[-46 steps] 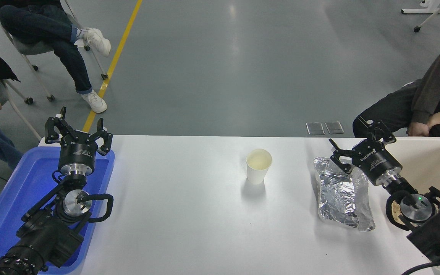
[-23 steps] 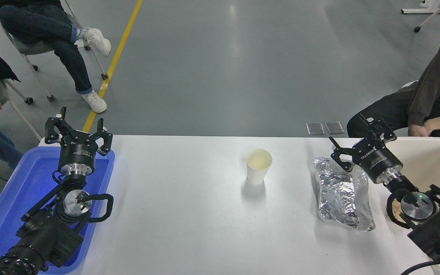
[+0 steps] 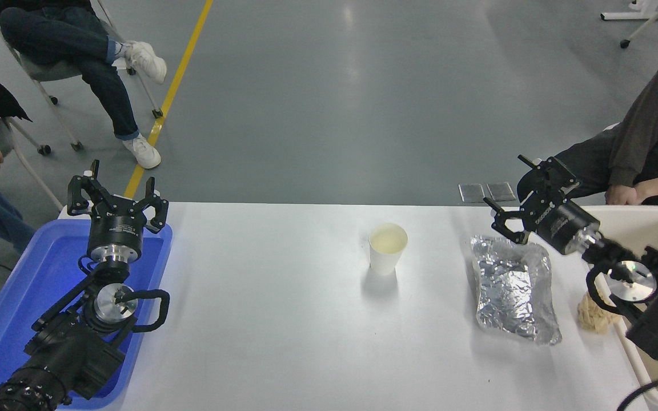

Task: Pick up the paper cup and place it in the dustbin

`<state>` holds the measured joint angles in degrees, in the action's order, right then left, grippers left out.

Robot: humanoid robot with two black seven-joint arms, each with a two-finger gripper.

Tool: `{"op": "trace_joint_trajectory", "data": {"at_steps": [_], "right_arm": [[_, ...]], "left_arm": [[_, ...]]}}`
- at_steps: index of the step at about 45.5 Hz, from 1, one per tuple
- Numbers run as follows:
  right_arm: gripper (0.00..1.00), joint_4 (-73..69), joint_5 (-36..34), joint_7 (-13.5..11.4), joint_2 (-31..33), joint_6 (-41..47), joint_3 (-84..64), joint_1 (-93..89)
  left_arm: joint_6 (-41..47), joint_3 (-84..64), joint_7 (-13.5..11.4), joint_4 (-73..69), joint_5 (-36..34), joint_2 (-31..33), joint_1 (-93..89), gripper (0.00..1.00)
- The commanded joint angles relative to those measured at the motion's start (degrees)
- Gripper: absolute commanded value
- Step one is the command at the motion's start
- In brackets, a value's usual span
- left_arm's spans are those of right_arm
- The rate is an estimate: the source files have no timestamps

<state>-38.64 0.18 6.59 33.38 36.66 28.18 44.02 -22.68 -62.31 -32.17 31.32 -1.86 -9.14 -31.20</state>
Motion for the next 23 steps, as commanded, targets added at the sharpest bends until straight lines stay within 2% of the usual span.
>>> {"op": "trace_joint_trajectory", "data": {"at_steps": [1, 12, 16, 23], "right_arm": [[1.00, -16.02, 9.30, 0.26, 13.98, -3.61, -22.44, 12.30], [1.00, -24.28, 17.57, 0.26, 15.67, -5.63, -58.30, 39.01], [1.00, -29.47, 22.40, 0.26, 13.65, -5.72, -71.75, 49.92], [1.00, -34.84, 24.52, 0.26, 5.66, -5.63, -87.32, 63.63]], "left_arm": [[0.00, 0.00, 0.00, -0.03, 0.02, 0.00, 0.00, 0.99], [0.00, 0.00, 0.00, 0.06, 0.02, 0.00, 0.00, 0.99], [0.00, 0.00, 0.08, 0.06, 0.02, 0.00, 0.00, 0.99], [0.00, 0.00, 0.09, 0.06, 0.02, 0.00, 0.00, 0.99]]}}
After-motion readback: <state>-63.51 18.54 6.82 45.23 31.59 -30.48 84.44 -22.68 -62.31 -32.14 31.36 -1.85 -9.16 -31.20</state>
